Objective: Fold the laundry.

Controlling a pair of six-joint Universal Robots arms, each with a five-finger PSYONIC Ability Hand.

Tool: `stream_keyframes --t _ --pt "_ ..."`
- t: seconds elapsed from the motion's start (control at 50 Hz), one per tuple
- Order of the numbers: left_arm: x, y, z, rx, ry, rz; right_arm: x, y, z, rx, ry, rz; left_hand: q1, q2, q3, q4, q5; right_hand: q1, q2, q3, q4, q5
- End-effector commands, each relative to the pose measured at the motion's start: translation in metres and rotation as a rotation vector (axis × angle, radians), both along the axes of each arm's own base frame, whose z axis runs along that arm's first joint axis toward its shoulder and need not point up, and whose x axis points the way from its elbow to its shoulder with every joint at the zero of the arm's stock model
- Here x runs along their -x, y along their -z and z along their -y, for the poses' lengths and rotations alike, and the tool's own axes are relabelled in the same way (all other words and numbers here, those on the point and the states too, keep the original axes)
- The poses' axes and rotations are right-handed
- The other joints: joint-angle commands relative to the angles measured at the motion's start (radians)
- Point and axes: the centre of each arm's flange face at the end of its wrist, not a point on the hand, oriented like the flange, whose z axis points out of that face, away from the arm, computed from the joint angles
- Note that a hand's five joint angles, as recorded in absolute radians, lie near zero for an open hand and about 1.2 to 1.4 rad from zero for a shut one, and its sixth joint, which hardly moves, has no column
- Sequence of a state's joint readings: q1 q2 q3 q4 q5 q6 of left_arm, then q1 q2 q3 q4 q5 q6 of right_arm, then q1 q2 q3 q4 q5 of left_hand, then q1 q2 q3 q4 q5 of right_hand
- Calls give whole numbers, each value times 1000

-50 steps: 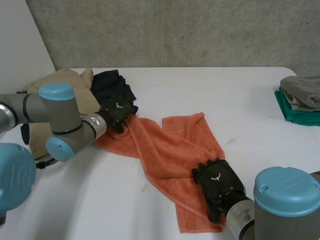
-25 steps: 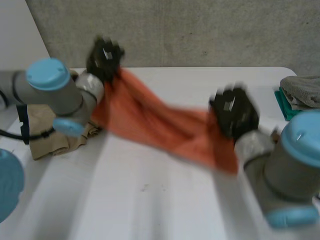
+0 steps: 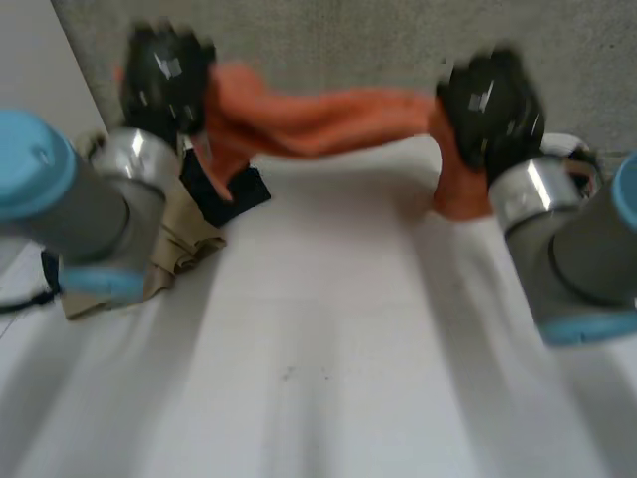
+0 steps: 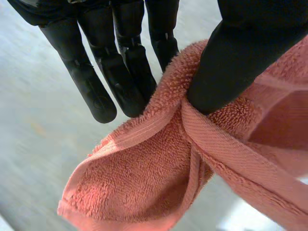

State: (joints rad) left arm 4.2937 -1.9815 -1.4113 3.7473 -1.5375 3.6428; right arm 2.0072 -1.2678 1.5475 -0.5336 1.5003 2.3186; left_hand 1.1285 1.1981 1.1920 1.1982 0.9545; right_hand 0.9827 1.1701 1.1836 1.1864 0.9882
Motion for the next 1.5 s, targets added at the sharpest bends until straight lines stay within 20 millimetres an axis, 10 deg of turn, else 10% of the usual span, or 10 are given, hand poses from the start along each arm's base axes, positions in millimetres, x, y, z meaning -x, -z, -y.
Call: stream_keyframes --t 0.02,0.18,0.28,0.38,0.62,1.12,1.26,1.36,1.5 --pt "-10 92 -46 -290 19 139 23 88 -39 -385 -23 -170 268 198 204 198 267 414 226 213 210 234" --pt "-24 120 -73 -498 -10 223 43 121 -42 -553 21 -183 154 85 91 84 154 414 226 213 210 234" --pt "-29 99 -79 -493 -17 214 50 122 -36 -598 49 -110 -424 -493 -487 -493 -424 414 226 213 210 234" --pt "-34 79 -78 -472 -22 172 55 122 -32 -627 67 -52 -554 -623 -617 -624 -554 414 226 213 210 234" --pt "-55 69 -52 -555 8 99 60 122 -28 -636 65 -35 -542 -612 -606 -612 -543 414 226 213 210 234" --pt "-77 116 -34 -767 -21 127 64 122 -23 -632 78 -28 -536 -606 -600 -606 -537 414 226 213 210 234" --pt "-75 125 -24 -768 -21 130 64 122 -22 -631 84 -22 96 27 33 26 96 414 226 213 210 234" --pt "-69 118 -19 -733 -17 115 67 120 -20 -682 103 80 268 198 204 198 267 -782 -969 -983 -985 -962" --pt "-69 114 -21 -722 -17 111 113 85 1 -800 248 437 268 198 204 198 267 -798 -985 -999 -1002 -978"
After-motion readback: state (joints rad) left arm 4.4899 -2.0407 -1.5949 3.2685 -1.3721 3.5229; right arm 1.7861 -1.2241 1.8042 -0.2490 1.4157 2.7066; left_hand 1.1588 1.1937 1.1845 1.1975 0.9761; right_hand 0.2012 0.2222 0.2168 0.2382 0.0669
